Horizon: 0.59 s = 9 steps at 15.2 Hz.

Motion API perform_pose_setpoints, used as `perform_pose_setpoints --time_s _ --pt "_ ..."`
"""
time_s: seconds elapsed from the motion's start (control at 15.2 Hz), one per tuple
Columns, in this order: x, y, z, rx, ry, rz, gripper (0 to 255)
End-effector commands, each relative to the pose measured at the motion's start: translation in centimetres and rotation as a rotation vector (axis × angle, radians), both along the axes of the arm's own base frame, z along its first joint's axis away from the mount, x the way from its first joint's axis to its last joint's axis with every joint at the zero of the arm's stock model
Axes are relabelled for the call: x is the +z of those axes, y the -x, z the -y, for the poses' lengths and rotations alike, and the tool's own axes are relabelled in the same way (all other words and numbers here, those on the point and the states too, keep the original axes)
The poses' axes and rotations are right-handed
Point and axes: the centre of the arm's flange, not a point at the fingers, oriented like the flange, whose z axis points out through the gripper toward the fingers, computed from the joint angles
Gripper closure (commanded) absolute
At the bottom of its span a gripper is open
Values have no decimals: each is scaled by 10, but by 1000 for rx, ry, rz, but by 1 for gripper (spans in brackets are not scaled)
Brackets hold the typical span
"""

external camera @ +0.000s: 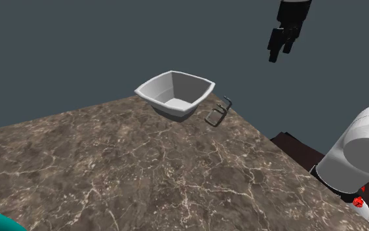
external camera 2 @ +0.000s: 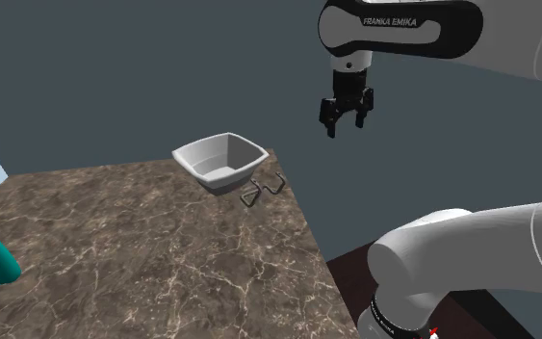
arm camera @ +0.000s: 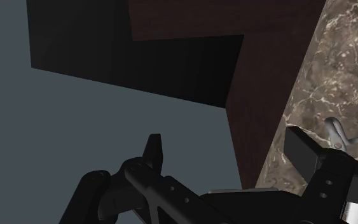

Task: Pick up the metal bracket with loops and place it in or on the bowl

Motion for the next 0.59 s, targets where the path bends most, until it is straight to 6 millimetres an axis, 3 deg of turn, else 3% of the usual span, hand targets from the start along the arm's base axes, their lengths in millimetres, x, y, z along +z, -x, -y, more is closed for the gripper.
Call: perform_pose_setpoints --time_s 0.0,0.53 --pt "0 0 0 0 0 0 0" --pt "-65 -14 -60 -11 -127 56 0"
